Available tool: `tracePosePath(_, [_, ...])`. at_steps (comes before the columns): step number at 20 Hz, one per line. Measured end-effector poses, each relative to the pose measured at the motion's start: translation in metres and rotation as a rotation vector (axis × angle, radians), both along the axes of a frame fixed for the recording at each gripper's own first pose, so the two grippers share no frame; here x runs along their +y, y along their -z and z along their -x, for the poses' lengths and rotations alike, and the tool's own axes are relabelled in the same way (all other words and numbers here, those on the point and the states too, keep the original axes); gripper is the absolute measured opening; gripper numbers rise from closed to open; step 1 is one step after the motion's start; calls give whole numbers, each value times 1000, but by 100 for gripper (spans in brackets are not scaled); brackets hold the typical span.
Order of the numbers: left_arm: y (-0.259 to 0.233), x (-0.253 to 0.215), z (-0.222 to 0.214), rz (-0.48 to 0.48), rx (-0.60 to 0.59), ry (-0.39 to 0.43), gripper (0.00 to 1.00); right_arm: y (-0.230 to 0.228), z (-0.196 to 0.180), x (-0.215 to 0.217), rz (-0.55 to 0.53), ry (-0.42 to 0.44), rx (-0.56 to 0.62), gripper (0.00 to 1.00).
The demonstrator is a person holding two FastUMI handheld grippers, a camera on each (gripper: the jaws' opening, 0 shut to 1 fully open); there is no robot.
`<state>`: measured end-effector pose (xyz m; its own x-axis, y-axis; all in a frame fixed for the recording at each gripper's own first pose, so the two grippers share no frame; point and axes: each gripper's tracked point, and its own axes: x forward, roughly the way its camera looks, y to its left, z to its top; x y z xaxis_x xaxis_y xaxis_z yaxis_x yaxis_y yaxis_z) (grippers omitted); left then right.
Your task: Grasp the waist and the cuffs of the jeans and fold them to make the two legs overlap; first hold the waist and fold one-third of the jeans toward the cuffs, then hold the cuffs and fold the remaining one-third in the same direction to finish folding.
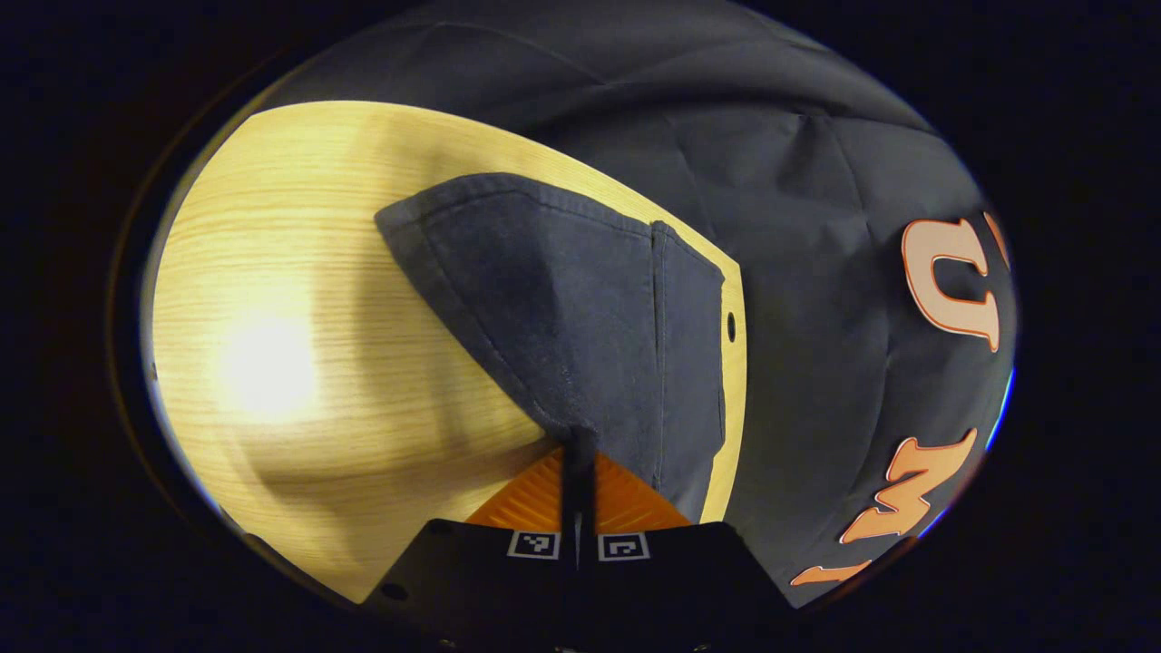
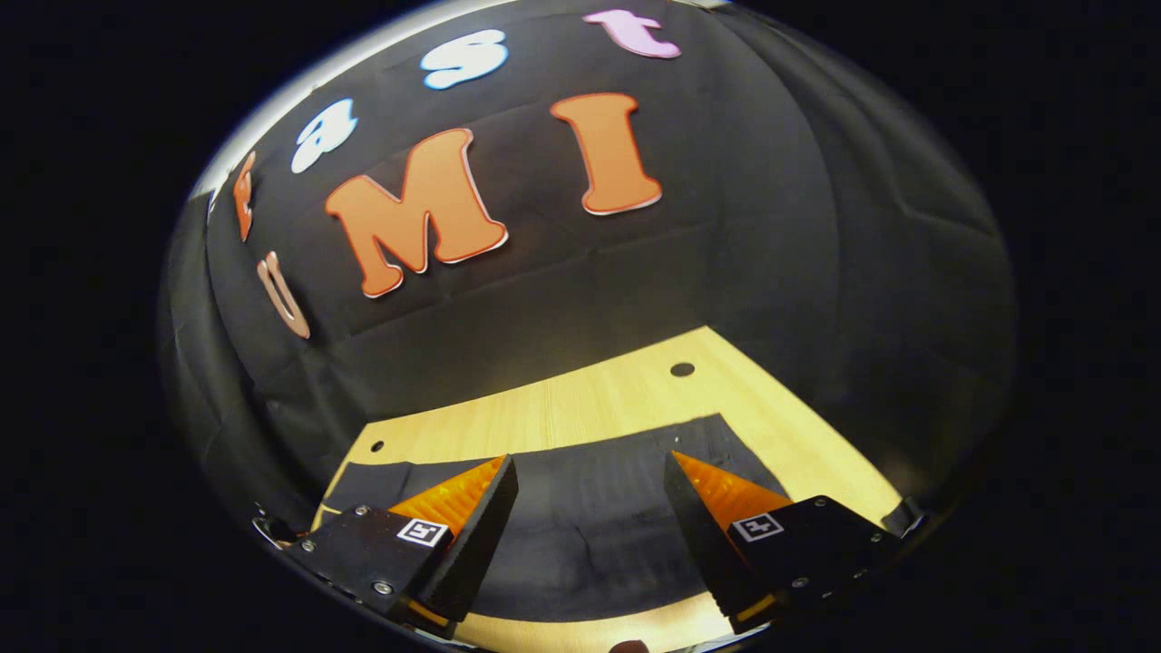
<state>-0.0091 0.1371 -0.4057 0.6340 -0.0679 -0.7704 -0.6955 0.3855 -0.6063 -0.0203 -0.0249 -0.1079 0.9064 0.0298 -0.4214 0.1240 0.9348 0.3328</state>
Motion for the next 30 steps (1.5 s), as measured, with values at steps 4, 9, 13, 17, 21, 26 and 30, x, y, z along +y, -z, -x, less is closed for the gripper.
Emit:
tracePosePath(4, [-9, -3, 1, -6, -4, 35, 1, 36, 37, -34, -253, 149, 79, 98])
tracePosePath(9, [-18, -9, 1, -26, 6, 87, 1, 120, 86, -57, -557, 331, 252, 98])
tracePosePath(13, [-24, -16, 2, -35, 16, 116, 1, 177, 98, -71, -660, 411, 343, 98])
tracePosePath(17, [-28, -19, 4, -32, 22, 130, 1, 210, 81, -84, -683, 429, 379, 99])
tracePosePath(21, [-29, -20, 9, -30, 25, 128, 1, 232, 67, -90, -677, 442, 425, 99])
tracePosePath(26, [-26, -14, 15, -23, 33, 110, 1, 244, 50, -104, -621, 458, 446, 98])
tracePosePath(30, [-22, -13, 14, -19, 41, 108, 1, 242, 37, -104, -603, 416, 439, 98])
